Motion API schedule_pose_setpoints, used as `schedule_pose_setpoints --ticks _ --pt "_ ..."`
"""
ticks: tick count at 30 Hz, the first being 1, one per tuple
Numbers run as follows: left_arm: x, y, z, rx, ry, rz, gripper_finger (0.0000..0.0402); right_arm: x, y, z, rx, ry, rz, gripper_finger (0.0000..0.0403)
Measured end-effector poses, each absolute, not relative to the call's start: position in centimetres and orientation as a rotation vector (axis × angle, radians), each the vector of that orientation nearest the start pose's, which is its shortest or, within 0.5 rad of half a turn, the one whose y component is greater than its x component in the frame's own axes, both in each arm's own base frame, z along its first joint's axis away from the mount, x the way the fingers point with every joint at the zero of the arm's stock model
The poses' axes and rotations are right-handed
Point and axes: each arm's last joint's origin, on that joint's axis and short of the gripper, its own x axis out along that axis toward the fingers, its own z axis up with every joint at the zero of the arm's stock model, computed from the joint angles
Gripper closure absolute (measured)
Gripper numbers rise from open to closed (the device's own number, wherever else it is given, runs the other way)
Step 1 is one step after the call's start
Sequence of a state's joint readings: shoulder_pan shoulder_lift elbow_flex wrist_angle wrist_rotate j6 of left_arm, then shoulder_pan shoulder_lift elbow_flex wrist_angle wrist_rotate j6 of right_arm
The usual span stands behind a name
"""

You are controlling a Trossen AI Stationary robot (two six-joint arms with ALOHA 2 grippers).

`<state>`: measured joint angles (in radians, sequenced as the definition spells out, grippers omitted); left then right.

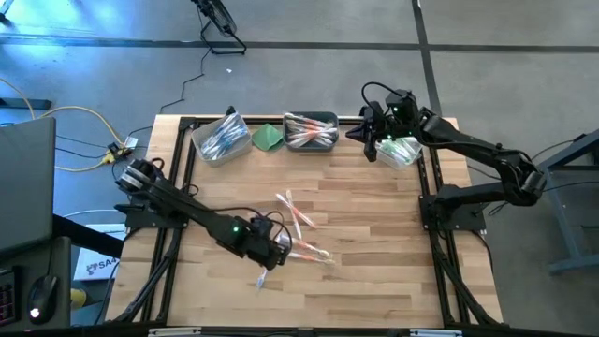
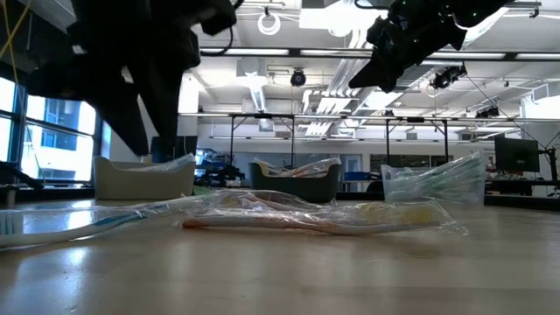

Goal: Pick & Place Toothbrushes
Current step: Put the blue toothbrush into the gray bin

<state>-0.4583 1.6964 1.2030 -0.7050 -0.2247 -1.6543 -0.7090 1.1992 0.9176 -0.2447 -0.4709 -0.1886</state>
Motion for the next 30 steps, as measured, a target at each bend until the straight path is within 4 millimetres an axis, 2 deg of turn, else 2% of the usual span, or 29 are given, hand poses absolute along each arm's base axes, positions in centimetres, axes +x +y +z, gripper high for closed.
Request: schedule_pose_setpoints --ticks 16,24,30 --pt "31.7 -14.9 16.8 -1.004 1.01 0.792 0.0258 20.4 -15.8 29.2 0.109 0.457 -0.19 0.0389" --pt "32.2 -15.2 15.5 -1.004 1.015 0.793 0.0258 20.7 -16.0 28.6 0.123 0.478 -0.187 0.0389" --pt "32.3 -15.2 15.5 -1.008 1.013 0.789 0.0259 21.2 -16.4 27.5 0.151 0.518 -0.182 0.0389"
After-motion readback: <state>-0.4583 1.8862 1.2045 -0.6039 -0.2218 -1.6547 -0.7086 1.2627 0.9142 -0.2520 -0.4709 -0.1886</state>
